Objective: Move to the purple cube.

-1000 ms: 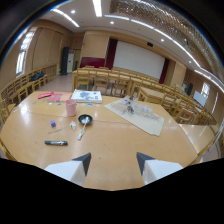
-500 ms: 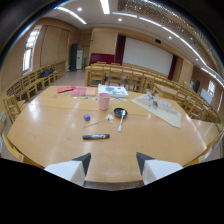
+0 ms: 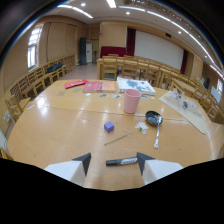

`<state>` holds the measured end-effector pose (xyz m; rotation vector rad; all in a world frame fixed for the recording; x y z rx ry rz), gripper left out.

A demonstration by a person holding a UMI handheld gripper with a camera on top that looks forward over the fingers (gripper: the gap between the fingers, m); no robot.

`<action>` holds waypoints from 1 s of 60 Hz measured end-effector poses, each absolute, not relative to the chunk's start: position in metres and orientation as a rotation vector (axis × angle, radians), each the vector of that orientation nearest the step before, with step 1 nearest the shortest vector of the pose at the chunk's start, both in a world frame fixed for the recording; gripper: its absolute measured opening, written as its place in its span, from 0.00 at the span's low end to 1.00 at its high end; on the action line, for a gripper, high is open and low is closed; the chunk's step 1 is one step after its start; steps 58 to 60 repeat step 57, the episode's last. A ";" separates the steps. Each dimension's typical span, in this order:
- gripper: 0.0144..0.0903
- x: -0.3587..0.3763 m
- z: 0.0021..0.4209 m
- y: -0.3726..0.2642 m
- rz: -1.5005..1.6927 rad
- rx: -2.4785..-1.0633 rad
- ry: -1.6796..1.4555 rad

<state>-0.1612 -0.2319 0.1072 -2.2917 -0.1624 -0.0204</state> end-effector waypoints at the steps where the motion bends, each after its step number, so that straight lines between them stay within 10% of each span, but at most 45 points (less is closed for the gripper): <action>1: 0.94 -0.163 0.104 -0.224 -0.018 -2.294 -0.160; 26: 0.94 -0.195 0.023 -0.108 0.062 -2.378 -0.103; 60: 0.94 -0.197 0.014 -0.094 0.052 -2.399 -0.120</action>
